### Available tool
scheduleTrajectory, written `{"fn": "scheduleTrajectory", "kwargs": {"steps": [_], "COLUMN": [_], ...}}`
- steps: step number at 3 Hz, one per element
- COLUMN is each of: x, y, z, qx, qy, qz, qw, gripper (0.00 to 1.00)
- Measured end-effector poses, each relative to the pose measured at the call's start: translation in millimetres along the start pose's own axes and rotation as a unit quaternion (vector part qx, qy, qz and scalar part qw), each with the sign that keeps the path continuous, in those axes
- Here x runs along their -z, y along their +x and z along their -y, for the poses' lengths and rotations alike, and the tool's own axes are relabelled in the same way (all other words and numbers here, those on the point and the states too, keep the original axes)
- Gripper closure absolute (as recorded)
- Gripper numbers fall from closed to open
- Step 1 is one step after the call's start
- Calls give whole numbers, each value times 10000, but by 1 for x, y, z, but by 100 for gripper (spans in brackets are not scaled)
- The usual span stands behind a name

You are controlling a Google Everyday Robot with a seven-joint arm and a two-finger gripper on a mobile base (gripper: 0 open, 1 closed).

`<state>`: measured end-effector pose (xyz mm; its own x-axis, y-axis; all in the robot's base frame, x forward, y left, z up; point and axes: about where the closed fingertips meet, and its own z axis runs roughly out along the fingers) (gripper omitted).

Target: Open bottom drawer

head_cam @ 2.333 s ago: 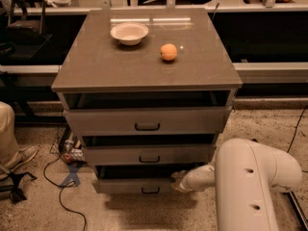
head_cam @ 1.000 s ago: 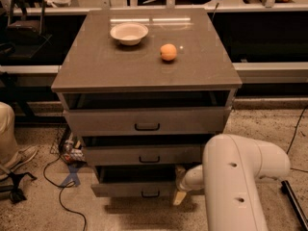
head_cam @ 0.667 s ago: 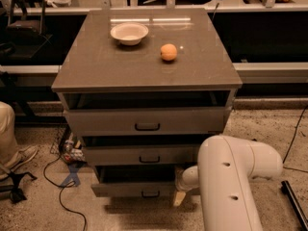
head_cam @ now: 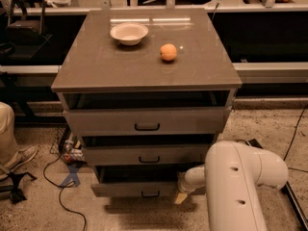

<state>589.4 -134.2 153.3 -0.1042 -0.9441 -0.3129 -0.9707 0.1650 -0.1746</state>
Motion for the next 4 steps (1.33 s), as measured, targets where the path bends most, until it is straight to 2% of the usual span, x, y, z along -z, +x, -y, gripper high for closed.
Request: {"fn": "scheduleTrajectory", "kwargs": {"steps": [2,3,4], "x": [13,21,20], "y": [9,11,18], "z": [0,-5,-20], "qx": [-170,-217,-294], "qy": [79,114,24], "qz": [-121,-48,118], "qw": [9998,9997,9995], "gripper": [65,88,100]}}
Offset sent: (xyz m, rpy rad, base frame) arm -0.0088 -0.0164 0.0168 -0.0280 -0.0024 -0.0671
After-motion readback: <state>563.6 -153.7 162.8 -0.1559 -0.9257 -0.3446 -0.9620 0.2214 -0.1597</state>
